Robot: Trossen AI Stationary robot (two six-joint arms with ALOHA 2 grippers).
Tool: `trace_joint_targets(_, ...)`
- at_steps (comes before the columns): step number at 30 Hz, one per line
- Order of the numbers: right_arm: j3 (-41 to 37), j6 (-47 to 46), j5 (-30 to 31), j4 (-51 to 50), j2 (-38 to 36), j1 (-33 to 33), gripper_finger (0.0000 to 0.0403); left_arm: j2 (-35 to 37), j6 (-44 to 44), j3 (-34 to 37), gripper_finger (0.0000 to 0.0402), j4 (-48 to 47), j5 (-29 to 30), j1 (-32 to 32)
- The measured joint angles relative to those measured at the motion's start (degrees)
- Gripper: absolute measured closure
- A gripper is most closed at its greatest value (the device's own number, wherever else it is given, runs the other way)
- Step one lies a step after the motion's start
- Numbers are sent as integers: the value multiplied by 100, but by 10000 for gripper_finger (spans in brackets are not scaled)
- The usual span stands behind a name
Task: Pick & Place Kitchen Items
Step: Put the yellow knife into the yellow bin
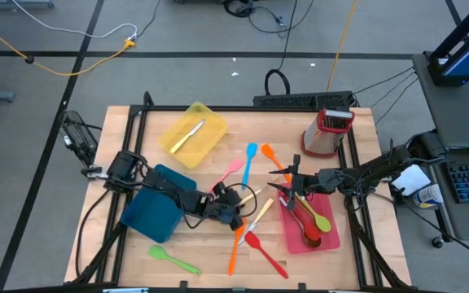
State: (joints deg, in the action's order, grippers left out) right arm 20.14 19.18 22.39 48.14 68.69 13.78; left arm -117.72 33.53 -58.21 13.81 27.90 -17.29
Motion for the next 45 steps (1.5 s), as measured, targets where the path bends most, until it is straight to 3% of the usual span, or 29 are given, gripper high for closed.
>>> trace_joint_targets(6, 0, -2, -6, 1, 0, -57, 243, -56, 47, -14, 284, -405, 36, -15)
trace_joint_targets(14, 0, -282, -4, -43, 0, -234, 243, -47, -543, 3, 286, -57, -115, 61)
trace_joint_targets(20, 0, -371, -4, -47, 0, -295, 243, -54, -427, 8, 348, -37, -131, 115)
trace_joint_targets(25, 0, -371, -6, -46, 0, -293, 243, 91, -335, 13, 353, -194, -5, 141)
trace_joint_targets(29, 2, -371, -4, -54, 0, -293, 243, 503, -205, 40, 353, -840, 347, 165)
trace_joint_targets(39, 4, -371, -4, -129, 2, -293, 243, 2157, 736, 23, 353, -3507, 1697, 230)
trace_joint_targets(45, 4, -390, -6, -128, 2, -293, 243, 2993, 1313, 16, 353, -4935, 1916, 635)
